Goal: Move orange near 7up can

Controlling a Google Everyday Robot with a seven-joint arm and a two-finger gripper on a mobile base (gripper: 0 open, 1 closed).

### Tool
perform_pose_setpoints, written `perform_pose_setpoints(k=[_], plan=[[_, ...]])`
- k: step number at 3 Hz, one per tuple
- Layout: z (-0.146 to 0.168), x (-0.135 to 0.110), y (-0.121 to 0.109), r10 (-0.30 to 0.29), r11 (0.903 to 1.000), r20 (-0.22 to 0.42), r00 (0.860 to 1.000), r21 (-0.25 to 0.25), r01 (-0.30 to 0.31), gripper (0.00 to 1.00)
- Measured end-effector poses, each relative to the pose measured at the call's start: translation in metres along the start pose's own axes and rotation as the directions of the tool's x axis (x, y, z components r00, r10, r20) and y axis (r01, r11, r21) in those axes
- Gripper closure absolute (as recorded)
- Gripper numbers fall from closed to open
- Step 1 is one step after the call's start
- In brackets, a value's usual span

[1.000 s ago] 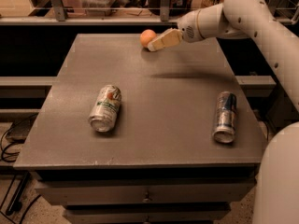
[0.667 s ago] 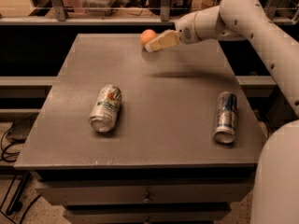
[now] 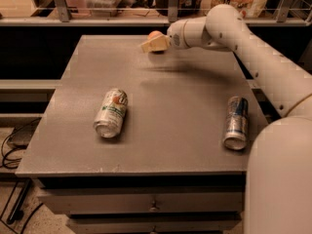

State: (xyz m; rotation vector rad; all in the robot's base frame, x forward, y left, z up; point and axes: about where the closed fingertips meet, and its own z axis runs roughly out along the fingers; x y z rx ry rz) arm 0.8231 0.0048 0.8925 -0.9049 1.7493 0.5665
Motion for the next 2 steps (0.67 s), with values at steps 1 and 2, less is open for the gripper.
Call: perform_pose_setpoints(k=[1, 2], plan=[[0.025, -0.004, -0.013, 0.011, 0.9993, 0.035, 0.999, 0.034, -0.012, 0.0], [0.044, -0.002, -0.021, 0.049, 0.9976, 0.041, 0.998, 0.048, -0.051, 0.26]])
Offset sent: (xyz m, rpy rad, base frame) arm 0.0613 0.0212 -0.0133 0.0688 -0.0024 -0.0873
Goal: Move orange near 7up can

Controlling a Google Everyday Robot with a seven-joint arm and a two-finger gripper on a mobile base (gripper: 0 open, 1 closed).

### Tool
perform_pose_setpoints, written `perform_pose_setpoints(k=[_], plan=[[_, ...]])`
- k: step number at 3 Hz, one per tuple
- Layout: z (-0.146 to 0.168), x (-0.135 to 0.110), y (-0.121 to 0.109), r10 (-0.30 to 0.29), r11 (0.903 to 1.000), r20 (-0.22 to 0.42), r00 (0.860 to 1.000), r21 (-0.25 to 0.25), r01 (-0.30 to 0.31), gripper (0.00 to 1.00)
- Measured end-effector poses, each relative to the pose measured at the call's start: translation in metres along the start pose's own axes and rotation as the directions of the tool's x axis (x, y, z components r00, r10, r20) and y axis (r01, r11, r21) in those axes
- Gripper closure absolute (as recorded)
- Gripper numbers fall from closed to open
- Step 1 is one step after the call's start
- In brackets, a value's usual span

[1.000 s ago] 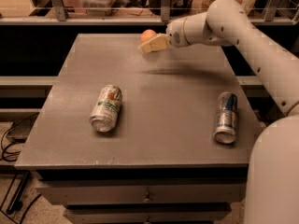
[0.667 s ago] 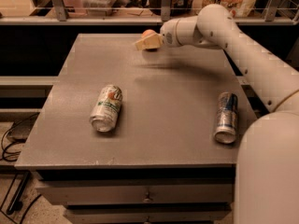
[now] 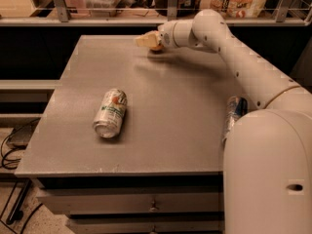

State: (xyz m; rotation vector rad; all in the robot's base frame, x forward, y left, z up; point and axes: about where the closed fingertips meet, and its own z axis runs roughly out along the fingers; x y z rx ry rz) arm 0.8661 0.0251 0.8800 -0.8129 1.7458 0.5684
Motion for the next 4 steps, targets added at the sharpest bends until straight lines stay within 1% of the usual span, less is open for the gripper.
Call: perform_pose_setpoints(k=[1, 2, 3, 4], plan=[[0.006, 0.004, -0.001, 0.025, 0.9997, -0.005, 1.0, 0.004, -0.025, 0.5], [0.003, 0.009, 0.002, 0.042, 0.9991, -0.016, 0.999, 0.006, -0.042, 0.73], [-0.005, 0.008, 0.013, 0.041, 0.9991, -0.024, 0.999, -0.01, -0.041, 0.96], [-0.024, -0.011, 0.038, -0.003, 0.9965, -0.031, 0.999, -0.083, 0.001, 1.0]])
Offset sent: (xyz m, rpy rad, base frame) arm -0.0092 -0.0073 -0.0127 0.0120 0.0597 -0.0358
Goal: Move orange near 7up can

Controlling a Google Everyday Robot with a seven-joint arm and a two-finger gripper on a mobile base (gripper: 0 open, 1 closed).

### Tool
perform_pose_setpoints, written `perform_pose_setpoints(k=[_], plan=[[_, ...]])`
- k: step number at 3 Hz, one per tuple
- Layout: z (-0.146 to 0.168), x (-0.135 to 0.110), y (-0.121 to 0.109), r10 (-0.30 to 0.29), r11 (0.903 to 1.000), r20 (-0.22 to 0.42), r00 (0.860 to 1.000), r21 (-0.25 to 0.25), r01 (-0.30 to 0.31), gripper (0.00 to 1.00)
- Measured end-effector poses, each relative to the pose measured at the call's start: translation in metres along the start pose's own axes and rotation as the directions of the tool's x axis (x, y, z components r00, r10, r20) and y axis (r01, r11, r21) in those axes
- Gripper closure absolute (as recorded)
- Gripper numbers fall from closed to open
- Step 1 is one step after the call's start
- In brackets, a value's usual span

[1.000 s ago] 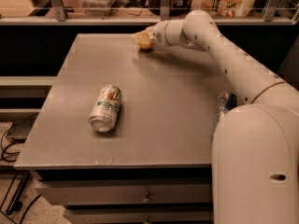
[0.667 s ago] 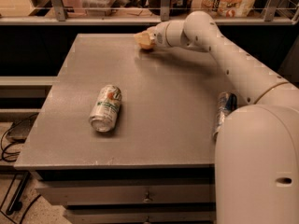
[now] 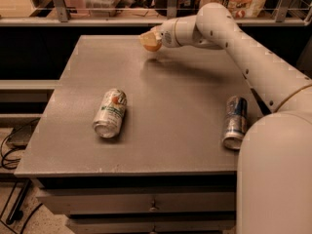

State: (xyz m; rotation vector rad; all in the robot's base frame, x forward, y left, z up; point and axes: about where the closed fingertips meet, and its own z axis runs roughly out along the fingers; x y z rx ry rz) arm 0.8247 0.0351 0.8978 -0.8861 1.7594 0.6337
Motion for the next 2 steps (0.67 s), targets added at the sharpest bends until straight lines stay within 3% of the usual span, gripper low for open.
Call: perform_pose_setpoints(k=[1, 2], plan=[[-0.0265, -0.0136, 0.0548, -0.039, 0.9917, -0.036, 0.999, -0.124, 0.035, 1.0], [-0.0258, -0.0135, 0.0544, -0.039, 0.9918, -0.035, 0.999, -0.123, 0.034, 1.0]])
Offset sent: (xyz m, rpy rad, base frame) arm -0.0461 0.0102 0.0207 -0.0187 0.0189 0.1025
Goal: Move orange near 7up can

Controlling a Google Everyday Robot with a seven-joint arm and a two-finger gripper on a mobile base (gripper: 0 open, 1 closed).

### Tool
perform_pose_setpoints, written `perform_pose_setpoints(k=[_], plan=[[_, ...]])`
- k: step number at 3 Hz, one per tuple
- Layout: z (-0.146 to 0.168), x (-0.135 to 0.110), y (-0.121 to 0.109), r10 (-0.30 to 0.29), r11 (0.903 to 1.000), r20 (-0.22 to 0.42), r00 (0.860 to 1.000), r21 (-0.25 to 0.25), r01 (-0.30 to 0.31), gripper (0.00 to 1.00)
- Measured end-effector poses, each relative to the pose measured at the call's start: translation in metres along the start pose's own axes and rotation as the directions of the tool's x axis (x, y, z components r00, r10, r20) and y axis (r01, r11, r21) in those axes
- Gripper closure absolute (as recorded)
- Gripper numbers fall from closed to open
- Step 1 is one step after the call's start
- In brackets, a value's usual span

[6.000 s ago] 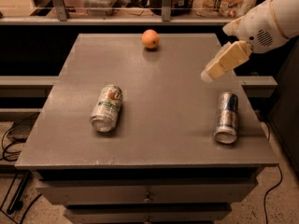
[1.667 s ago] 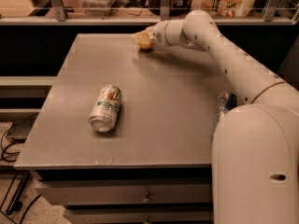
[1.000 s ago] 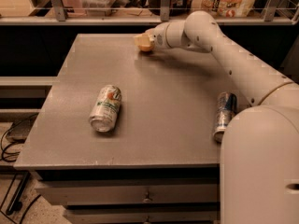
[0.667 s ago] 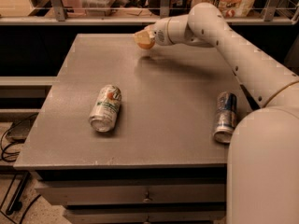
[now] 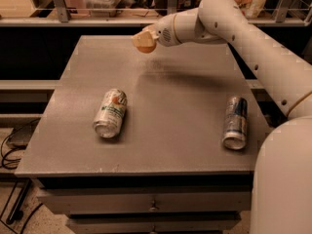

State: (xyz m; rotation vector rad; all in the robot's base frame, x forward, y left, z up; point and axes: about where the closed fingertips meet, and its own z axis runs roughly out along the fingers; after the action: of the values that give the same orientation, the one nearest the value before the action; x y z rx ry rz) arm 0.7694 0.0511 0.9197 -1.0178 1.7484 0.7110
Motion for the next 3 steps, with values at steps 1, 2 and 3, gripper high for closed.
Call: perform_pose_setpoints(k=[1, 2, 3], plan=[[0.006, 0.007, 0.003, 0.014, 0.9997, -0.029, 0.999, -0.021, -0.014, 1.0], [0.002, 0.019, 0.029, 0.012, 0.9976, -0.068, 0.998, -0.067, -0.017, 1.0], [-0.007, 0.038, 0.07, 0.014, 0.9916, -0.096, 0.995, -0.126, -0.026, 1.0]])
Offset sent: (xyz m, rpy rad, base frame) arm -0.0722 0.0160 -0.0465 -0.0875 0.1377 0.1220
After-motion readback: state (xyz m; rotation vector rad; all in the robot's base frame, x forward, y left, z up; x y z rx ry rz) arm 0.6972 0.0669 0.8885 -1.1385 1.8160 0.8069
